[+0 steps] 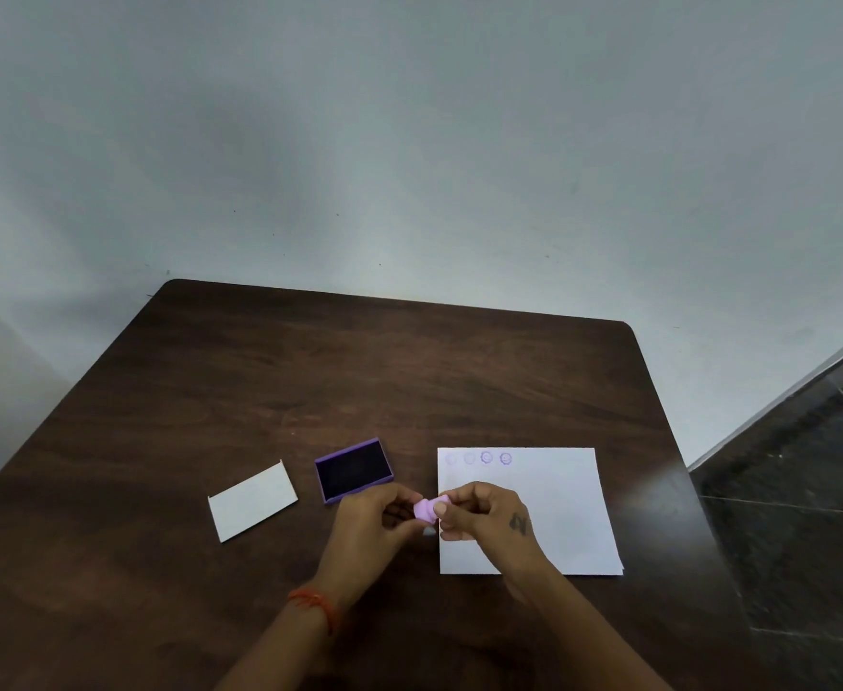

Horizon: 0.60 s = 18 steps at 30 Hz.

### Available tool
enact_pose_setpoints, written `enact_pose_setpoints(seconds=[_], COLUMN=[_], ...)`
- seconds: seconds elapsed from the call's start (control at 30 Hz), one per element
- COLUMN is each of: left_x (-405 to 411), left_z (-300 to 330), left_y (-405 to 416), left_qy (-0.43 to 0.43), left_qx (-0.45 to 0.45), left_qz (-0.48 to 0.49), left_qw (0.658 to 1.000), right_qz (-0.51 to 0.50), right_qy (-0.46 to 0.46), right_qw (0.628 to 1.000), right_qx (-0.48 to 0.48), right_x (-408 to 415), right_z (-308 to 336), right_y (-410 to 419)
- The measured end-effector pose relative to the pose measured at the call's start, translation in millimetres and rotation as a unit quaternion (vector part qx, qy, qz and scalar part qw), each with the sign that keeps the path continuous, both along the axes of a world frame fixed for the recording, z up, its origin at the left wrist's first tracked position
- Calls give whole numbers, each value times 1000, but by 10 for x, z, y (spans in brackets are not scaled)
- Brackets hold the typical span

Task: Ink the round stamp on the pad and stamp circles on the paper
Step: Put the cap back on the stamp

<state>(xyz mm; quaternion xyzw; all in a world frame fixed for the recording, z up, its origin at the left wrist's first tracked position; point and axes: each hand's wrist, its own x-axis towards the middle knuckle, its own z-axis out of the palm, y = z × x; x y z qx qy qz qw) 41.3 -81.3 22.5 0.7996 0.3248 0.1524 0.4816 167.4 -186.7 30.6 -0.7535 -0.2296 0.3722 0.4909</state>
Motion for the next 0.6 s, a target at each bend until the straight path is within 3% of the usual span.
enact_pose_setpoints(seconds=[0.43, 0.6], left_x=[13, 23], left_z=[15, 30], left_y=[18, 37], left_qy=[7, 13], left_qx=[0, -7], left_qz=[-2, -9], left_qw=[1000, 1000], right_qz=[28, 30], right_qy=[27, 2], right_qw=[999, 999], right_qx=[-34, 10], right_x=[-8, -20], right_z=[-8, -21], right_y=[47, 20])
